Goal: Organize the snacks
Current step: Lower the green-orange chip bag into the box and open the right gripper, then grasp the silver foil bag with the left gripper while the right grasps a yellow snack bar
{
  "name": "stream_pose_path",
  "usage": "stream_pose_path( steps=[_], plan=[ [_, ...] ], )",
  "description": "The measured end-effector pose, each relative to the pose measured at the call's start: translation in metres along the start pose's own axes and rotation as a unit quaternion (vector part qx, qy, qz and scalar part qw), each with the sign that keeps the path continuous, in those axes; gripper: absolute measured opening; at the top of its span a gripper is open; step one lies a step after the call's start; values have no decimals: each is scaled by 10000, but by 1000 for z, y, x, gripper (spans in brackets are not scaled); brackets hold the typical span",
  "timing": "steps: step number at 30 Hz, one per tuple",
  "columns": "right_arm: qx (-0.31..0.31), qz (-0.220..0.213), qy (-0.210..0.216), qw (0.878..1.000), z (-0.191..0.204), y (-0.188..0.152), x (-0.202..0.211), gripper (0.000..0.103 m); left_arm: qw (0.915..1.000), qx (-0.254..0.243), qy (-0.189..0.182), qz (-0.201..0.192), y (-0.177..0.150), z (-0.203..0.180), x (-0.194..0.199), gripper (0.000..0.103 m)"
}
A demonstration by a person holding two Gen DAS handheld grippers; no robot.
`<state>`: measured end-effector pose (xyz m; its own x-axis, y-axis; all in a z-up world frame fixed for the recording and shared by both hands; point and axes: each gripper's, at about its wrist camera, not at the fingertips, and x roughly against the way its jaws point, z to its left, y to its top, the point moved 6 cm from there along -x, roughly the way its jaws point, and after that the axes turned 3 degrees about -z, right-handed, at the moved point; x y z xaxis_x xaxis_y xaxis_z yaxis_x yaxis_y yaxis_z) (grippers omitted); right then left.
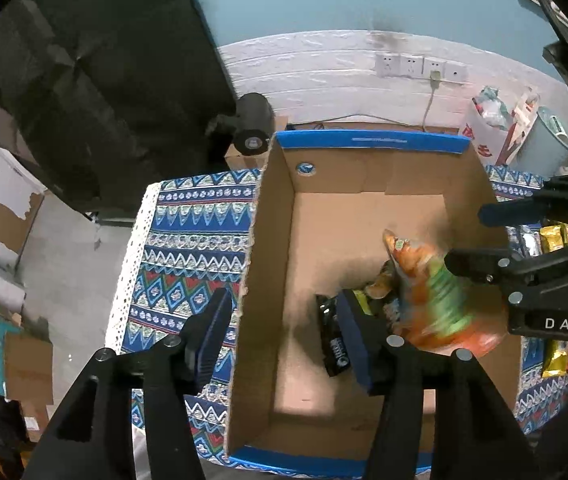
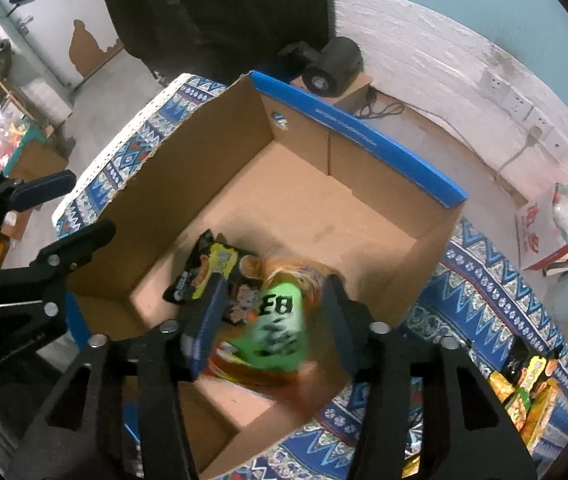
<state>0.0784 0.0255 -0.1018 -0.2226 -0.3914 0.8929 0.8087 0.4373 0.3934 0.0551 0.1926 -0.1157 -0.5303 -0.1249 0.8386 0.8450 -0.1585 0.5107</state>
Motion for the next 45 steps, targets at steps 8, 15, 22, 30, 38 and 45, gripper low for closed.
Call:
stream_pose_path(
  steps=[8,15,22,30,38,45],
  plan=[
    [-11,-84,-305,9995,-21,-14,22,64,9996,-272,-127,9,3,-28,5,57],
    [-83,-190,-626,9978,-50,-32,48,65,9979,-569,-287,-65,8,-60,14,62],
    [-246,-267,-828,9959,-81,-54,71,66,9954,-866,-414,-28,7,-95,19,63],
    [-354,-318,-1062,9932,-115,-83,95,66,9937,-887,-669,135,10,-125,19,64],
    [-607,-337,-1287,9893,-153,-117,115,67,9918,-981,-799,172,15,-159,22,64],
    [-901,-338,-1427,9851,-188,-146,129,67,9875,-1331,-836,119,17,-194,24,64]
  ],
)
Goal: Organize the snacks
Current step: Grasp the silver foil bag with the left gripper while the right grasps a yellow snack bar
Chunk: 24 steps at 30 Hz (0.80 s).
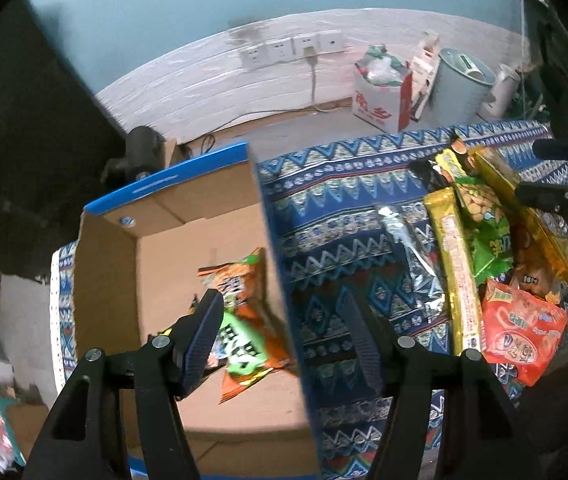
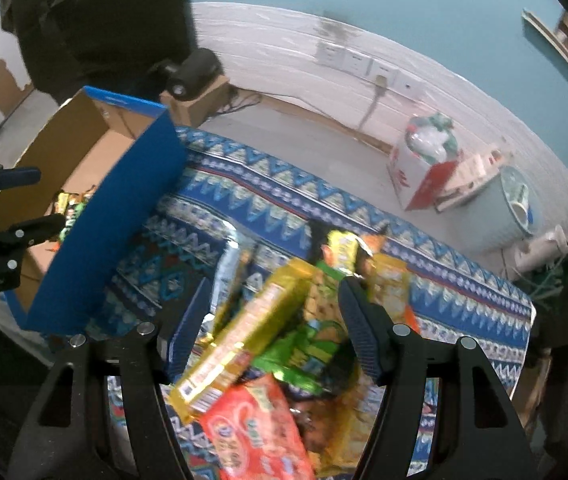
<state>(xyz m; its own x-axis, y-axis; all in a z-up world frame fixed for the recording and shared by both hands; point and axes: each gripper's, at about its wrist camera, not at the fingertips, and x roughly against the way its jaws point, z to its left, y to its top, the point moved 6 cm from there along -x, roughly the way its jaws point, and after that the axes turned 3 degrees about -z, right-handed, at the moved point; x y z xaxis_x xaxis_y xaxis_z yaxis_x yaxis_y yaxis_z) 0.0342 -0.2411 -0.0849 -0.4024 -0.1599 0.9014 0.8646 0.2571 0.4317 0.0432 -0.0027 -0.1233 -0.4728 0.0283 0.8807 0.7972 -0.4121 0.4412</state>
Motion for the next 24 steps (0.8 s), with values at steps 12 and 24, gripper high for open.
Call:
stream_pose_path(
  steps=[12,24],
  plan=[
    [-473,522,-312,9970,-63,-49,-24,67,9986,-496,-87,154,14,-56,-23,64],
    [-744,884,-297,9929,-85,-80,-60,67,9959,-640,-258,592,17,-94,-65,64]
  ],
)
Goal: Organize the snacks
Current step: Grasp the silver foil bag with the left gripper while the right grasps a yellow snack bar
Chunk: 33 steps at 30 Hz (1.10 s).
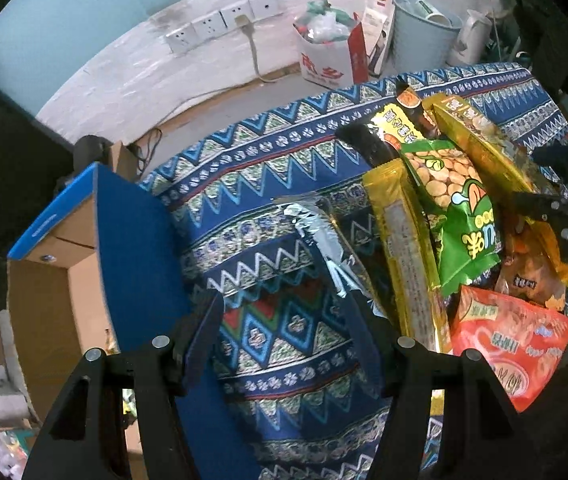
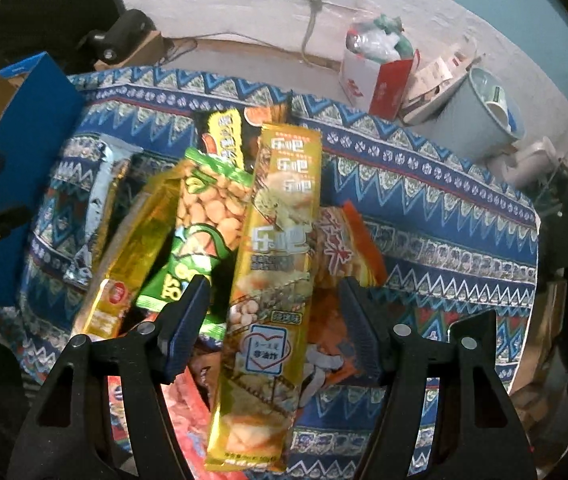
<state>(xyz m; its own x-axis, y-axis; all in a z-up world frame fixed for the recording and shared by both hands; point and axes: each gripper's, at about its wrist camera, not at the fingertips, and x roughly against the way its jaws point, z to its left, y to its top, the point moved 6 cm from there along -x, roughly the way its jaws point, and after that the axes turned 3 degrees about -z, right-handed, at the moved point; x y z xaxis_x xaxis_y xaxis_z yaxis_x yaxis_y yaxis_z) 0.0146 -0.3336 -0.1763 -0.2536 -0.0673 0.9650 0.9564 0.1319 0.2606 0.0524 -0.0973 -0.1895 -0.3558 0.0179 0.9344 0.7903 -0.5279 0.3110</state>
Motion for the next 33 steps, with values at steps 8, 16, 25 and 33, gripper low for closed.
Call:
stream_pose_path(
  steps=[8,16,25,33],
  plan=[
    [28,83,132,9999,-1,-3,-16,51,9992,194,-162,304,6,-7,-31,67],
    [99,39,217,9997,-1,-2,-22,31,9962,510,-337,614,11,-10,-60,74],
    [-44,-229,342,9991,-11,4,-6,29,9963,457,-329,645,21,-18,-80,70],
    [-46,-331,353,9988,-10,10,-1,29,9979,140,-301,548,18,-28,-81,31]
  ],
)
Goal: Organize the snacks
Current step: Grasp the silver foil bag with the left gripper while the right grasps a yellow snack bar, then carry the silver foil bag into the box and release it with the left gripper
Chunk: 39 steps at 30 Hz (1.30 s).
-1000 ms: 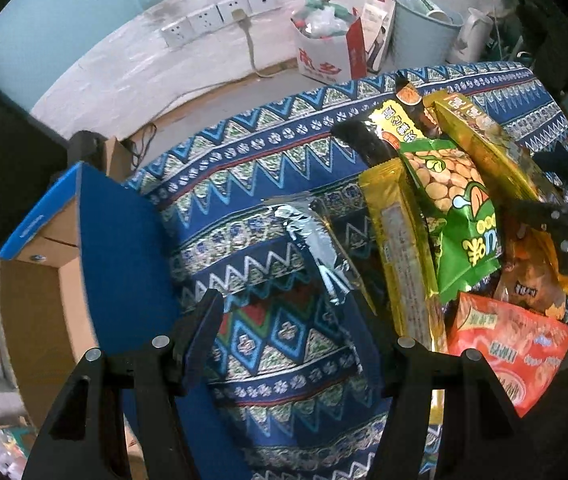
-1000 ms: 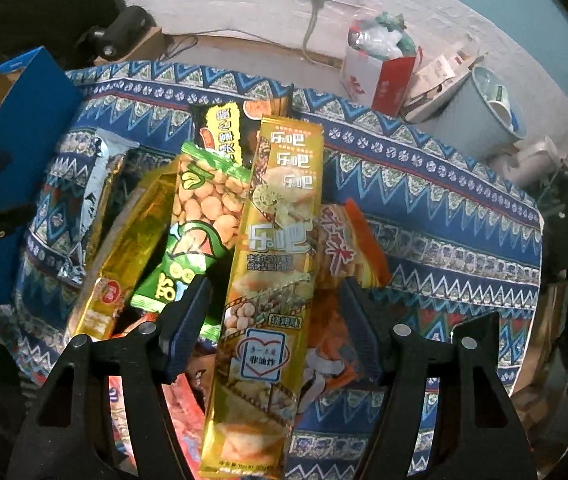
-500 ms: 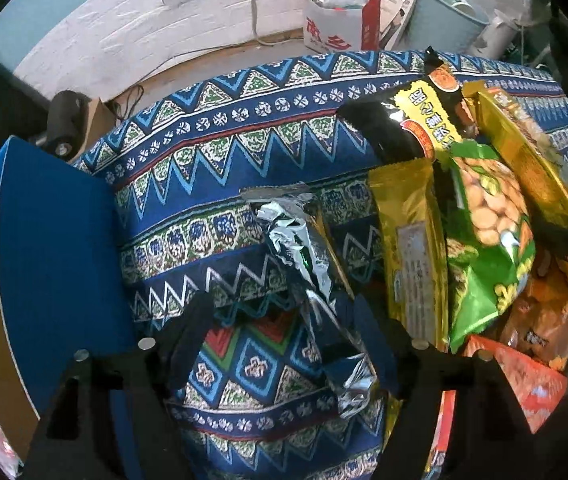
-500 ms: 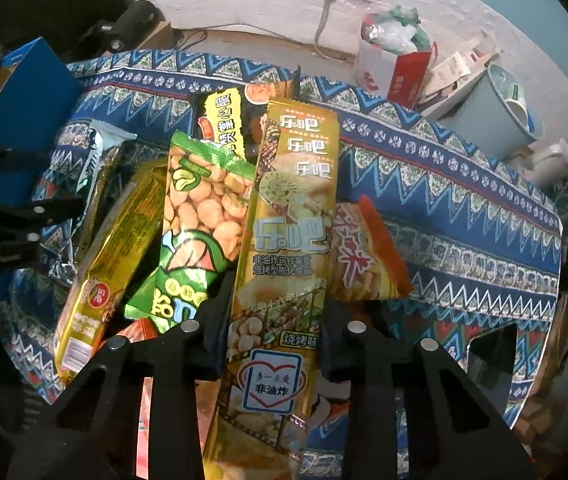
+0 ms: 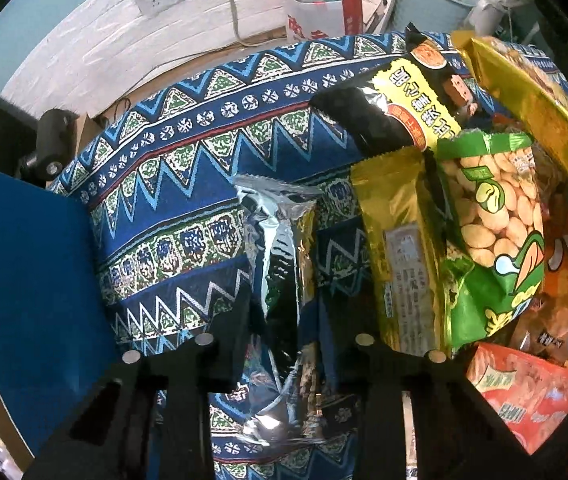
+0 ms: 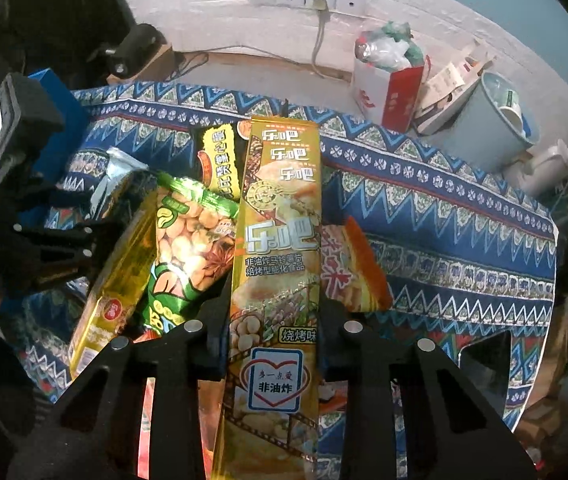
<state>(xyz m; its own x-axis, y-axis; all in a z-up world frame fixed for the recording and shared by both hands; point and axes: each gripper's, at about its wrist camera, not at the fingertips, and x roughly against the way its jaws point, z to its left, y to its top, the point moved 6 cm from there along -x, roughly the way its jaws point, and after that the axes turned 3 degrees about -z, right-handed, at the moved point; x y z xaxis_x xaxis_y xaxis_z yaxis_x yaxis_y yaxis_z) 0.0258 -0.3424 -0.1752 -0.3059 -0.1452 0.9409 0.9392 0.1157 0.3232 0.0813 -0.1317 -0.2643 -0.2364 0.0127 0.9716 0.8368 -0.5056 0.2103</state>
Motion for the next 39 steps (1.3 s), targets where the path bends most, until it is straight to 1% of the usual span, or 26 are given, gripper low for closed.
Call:
stream_pose_path(
  steps=[8,14,19,25,31,39],
  plan=[
    [26,-201,-7,9998,4,8,14,29,9995,-97,157,-272,-6,7,25,30],
    [77,-411,-56,9991,10,15,31,29,9979,-151,246,-579,-8,8,55,30],
    [71,-542,-22,9985,14,19,42,29,9963,-197,240,-802,-13,8,81,30],
    [121,-699,36,9975,26,25,56,29,9934,-267,326,-1064,-19,10,108,30],
    [209,-861,117,9960,43,32,72,29,9911,-239,422,-1236,-27,25,126,30],
    [430,-1022,249,9935,74,45,86,29,9878,-50,538,-1463,-37,49,150,30]
  ],
)
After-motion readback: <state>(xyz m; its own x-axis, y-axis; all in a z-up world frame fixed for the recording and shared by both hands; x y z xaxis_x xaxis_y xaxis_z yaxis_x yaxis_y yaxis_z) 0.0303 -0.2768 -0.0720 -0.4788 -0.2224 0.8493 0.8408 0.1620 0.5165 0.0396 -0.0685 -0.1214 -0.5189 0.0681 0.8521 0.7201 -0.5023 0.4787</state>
